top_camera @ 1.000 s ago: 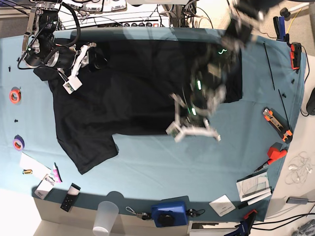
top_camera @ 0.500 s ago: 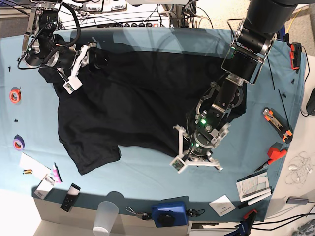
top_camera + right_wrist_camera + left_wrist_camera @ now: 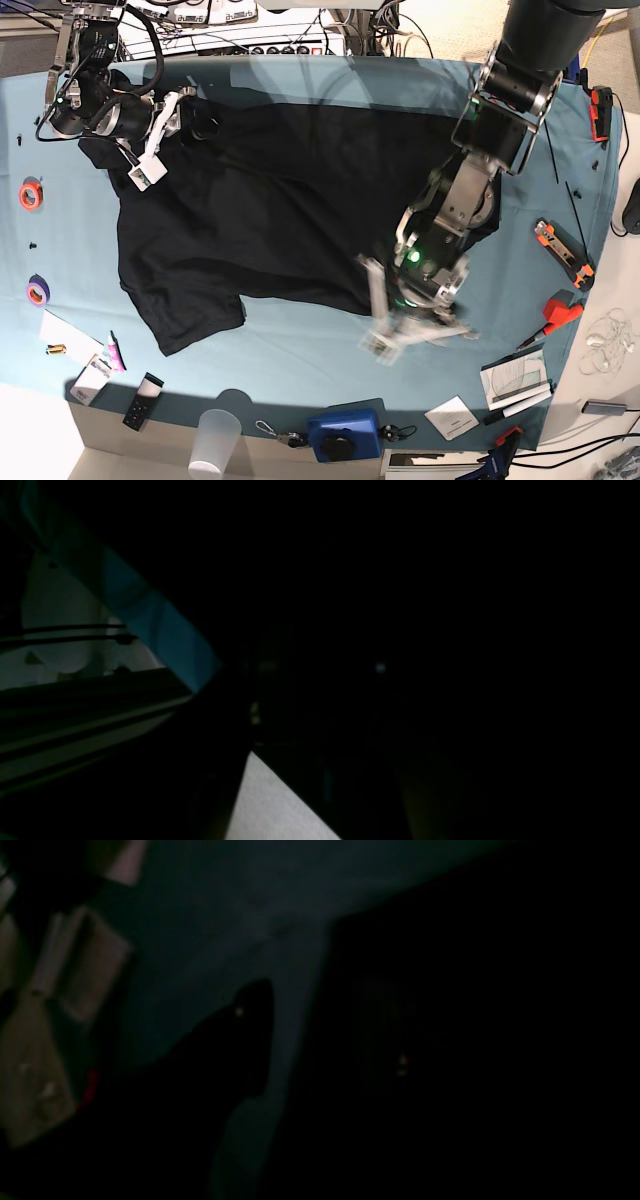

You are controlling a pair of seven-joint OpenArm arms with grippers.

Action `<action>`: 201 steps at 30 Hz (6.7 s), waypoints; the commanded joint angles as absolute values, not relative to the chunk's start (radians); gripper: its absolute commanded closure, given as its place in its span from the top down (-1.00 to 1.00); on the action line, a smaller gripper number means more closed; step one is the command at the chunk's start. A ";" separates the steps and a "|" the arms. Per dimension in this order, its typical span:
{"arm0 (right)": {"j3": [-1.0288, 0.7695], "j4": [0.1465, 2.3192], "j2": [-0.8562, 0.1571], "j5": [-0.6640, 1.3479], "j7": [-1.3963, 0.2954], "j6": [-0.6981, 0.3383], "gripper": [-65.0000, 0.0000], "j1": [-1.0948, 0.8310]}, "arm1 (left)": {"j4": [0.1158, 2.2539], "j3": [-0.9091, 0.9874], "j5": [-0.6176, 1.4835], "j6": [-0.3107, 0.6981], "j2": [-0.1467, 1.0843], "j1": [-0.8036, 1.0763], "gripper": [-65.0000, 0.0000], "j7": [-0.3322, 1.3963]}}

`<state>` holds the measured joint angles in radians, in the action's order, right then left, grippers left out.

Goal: Layout the t-shirt on the table in an organized manner, then fold the t-shirt properly

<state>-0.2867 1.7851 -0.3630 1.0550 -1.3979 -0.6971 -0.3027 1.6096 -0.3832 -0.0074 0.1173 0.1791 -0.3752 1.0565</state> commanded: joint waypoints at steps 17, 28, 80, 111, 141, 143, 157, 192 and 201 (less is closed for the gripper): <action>-0.292 1.799 -0.379 1.074 -1.382 -0.698 -0.38 -0.297 | 1.708 -0.377 -0.228 0.102 0.202 -0.064 -0.22 0.935; -0.292 1.799 -0.379 1.072 -1.381 -0.698 -0.38 -0.297 | 1.708 -0.377 -0.152 0.132 0.202 -0.062 -0.42 0.979; -0.292 1.799 -0.379 1.072 -1.376 -0.698 -0.38 -0.297 | 1.745 -0.377 -0.085 0.064 0.198 -0.085 -0.31 1.124; -0.292 1.799 -0.379 1.072 -1.369 -0.698 -0.38 -0.296 | 1.721 -0.199 -0.118 0.035 0.200 -0.176 -0.70 1.168; -0.292 1.799 -0.379 1.072 -1.354 -0.698 -0.38 -0.297 | 1.748 -0.200 -0.160 0.072 0.199 -0.017 -0.12 0.980; -0.292 1.799 -0.379 1.072 -1.353 -0.698 -0.38 -0.296 | 1.747 -0.200 -0.152 0.082 0.199 -0.017 -0.12 0.953; -0.292 1.799 -0.379 1.072 -1.356 -0.698 -0.38 -0.297 | 1.666 -0.200 -0.240 0.046 0.200 -0.017 -0.77 0.857; -0.368 1.799 -0.374 1.072 -1.302 -0.698 -0.38 -0.231 | 1.306 -0.198 -0.316 -0.064 0.285 -0.445 -1.00 0.741; -0.470 1.798 -0.374 0.811 -1.163 -0.698 -0.38 -0.006 | 1.316 -0.198 0.014 0.002 0.296 -0.446 -1.00 0.934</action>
<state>-0.4667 1.7840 -0.3569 0.7845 -1.1847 -0.6983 -0.0200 1.2945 -0.2016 0.0303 0.0040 0.2886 -0.4133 0.9512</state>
